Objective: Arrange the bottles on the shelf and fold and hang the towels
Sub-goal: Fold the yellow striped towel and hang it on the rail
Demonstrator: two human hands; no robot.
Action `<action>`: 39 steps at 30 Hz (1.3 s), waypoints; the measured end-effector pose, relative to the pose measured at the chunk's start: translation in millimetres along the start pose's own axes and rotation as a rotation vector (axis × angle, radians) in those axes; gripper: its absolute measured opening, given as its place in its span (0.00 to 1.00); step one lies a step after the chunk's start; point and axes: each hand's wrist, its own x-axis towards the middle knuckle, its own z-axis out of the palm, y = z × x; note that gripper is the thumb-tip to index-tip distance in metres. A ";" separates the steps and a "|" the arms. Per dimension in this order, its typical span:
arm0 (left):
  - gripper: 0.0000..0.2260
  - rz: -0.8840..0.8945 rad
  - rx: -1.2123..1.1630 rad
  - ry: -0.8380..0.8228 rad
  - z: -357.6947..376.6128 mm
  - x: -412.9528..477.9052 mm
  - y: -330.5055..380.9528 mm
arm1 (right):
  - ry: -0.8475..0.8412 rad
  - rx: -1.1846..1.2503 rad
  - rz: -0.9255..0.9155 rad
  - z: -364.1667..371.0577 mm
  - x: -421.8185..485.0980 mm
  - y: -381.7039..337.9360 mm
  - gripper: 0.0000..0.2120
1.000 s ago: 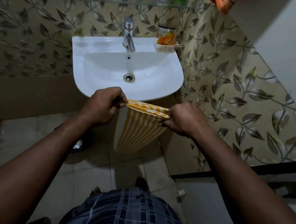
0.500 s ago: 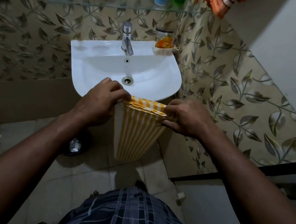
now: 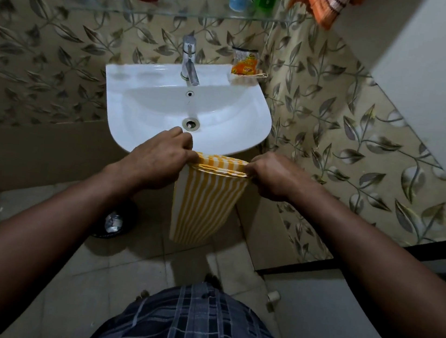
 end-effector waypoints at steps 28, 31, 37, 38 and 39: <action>0.20 -0.097 -0.155 0.043 24.4 -11.2 9.6 | 0.206 0.114 0.244 27.4 -5.8 -8.2 0.12; 0.19 -0.101 -0.204 0.096 19.0 -6.6 3.9 | 0.287 0.175 0.271 23.7 -4.9 1.1 0.12; 0.19 -0.024 -0.131 0.135 1.0 -2.3 3.1 | 0.292 0.007 0.225 10.2 -6.8 4.8 0.18; 0.20 -0.030 -0.129 0.146 -1.7 -0.8 1.6 | 0.305 0.002 0.228 7.9 -7.9 4.9 0.20; 0.20 -0.031 -0.121 0.158 -5.1 -0.8 3.4 | 0.320 0.000 0.232 6.8 -11.7 5.1 0.20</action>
